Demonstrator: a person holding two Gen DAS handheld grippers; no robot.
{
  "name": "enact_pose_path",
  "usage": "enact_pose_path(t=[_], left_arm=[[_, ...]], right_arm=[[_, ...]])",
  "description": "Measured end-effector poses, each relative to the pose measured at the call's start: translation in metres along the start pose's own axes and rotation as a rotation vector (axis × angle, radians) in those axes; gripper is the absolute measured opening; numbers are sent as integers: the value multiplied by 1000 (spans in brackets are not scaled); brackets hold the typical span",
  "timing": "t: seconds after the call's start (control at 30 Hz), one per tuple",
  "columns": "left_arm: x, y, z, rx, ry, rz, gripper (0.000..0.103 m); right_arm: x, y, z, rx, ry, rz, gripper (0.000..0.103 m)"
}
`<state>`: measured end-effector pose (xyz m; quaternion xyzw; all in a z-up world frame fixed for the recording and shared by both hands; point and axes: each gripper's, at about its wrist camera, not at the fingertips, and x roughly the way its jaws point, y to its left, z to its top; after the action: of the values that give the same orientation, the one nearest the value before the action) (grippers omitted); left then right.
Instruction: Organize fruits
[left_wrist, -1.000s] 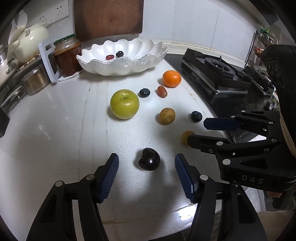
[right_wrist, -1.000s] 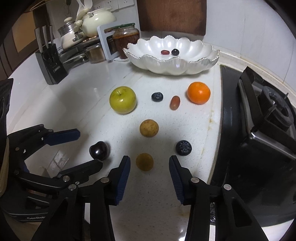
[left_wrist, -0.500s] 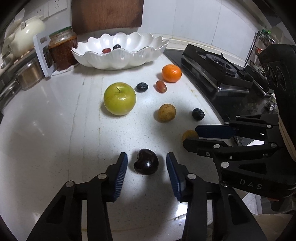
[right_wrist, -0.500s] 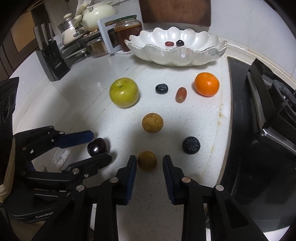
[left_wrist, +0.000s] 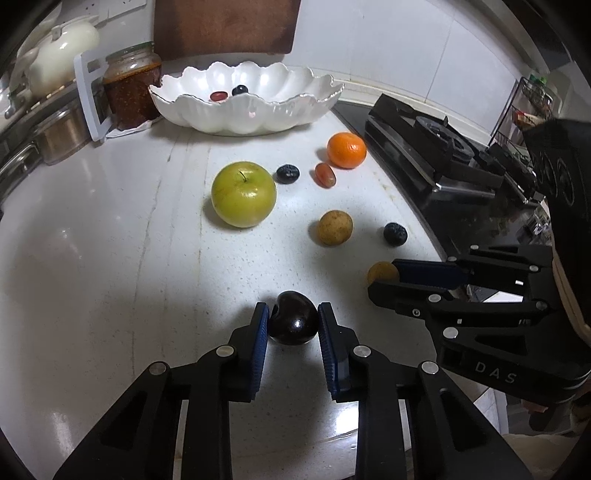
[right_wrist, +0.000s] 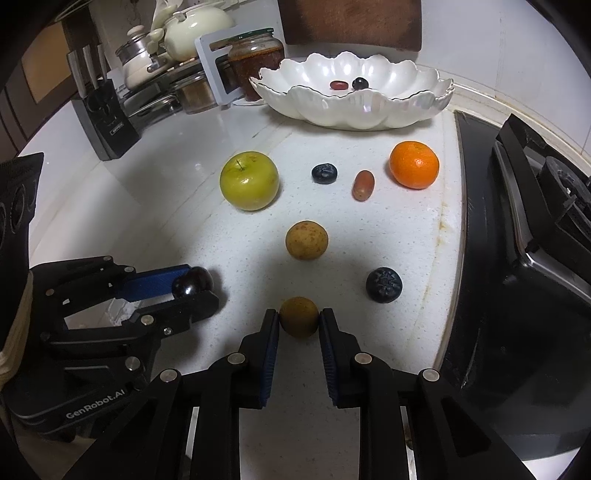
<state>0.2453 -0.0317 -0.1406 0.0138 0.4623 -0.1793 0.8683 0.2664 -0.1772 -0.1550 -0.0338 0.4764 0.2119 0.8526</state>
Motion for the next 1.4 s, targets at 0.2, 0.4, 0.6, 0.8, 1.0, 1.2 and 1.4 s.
enact_pose_path(t=[0.2,0.4,0.6,0.8,1.0,1.2,1.4], left_arm=[[-11,0,7,-5,-29,17,27],[-23,0,16,-18,-71,18,27],[-33,1,26,-30,-117,22,27],[-44,4,36,-50,-160,26,27],[-53,5,47,-57,-203,33,27],[-65,6,61,-62,-253,38,27],[-76,5,75,-63,-306,39,27]], right_arm=[[-8,1,1,4,-24,-5,24],[-18,2,6,15,-64,-10,24],[-28,2,13,23,-107,-18,24],[-41,0,23,35,-168,-34,24],[-53,-3,35,39,-233,-50,24],[-65,-3,46,41,-290,-55,24],[-76,-5,56,43,-341,-61,24]])
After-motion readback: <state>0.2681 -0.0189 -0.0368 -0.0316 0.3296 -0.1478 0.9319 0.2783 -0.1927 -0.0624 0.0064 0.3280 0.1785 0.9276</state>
